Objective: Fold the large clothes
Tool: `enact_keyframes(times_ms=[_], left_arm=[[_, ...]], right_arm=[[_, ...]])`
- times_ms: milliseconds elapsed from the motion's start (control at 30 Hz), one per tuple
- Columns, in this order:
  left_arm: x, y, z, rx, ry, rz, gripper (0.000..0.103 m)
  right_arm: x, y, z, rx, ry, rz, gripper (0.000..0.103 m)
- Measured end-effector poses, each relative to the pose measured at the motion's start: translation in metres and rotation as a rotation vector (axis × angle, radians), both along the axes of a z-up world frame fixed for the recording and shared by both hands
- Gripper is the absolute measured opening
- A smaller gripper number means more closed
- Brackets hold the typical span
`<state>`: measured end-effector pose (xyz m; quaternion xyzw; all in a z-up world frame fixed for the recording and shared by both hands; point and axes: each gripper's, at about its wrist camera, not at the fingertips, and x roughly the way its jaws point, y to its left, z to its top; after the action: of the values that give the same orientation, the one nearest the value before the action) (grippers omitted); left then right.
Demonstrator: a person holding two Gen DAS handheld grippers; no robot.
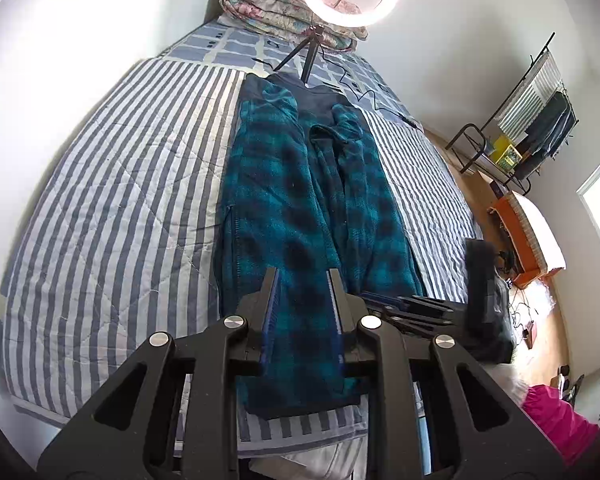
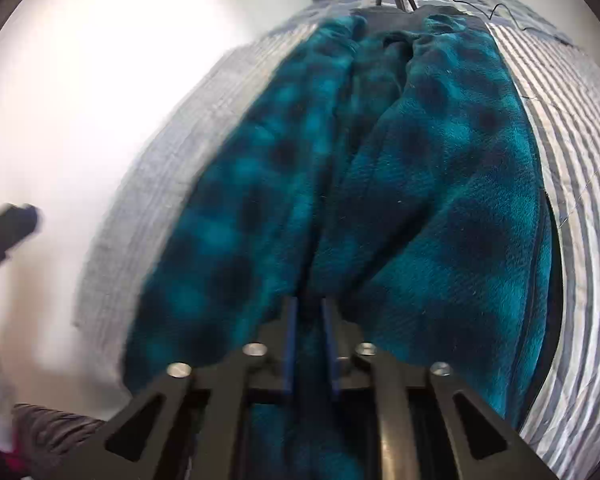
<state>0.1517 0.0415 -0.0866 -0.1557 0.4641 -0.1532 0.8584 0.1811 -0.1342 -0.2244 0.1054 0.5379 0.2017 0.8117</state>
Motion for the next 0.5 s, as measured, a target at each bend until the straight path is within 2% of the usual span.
enact_keyframes(times_ms=[67, 100, 167, 267, 400, 500], left_arm=[[0.0, 0.003, -0.001, -0.001, 0.002, 0.007, 0.021], [0.0, 0.004, -0.003, -0.004, 0.009, 0.01, 0.021], [0.001, 0.006, -0.008, -0.014, 0.03, 0.011, 0.021], [0.002, 0.004, -0.015, -0.012, 0.052, 0.005, 0.021], [0.002, 0.001, -0.02, -0.009, 0.06, -0.009, 0.021], [0.002, 0.003, -0.026, 0.013, 0.061, -0.004, 0.021]], right_arm=[[-0.016, -0.013, 0.02, 0.076, -0.04, 0.002, 0.032], [-0.027, -0.024, 0.032, 0.084, -0.076, -0.007, 0.032], [-0.044, -0.04, 0.049, 0.062, -0.124, -0.033, 0.032], [-0.062, -0.046, 0.055, 0.023, -0.153, -0.035, 0.031], [-0.071, -0.026, 0.027, 0.0, -0.08, 0.024, 0.028], [-0.088, -0.004, -0.004, -0.076, -0.03, 0.105, 0.028]])
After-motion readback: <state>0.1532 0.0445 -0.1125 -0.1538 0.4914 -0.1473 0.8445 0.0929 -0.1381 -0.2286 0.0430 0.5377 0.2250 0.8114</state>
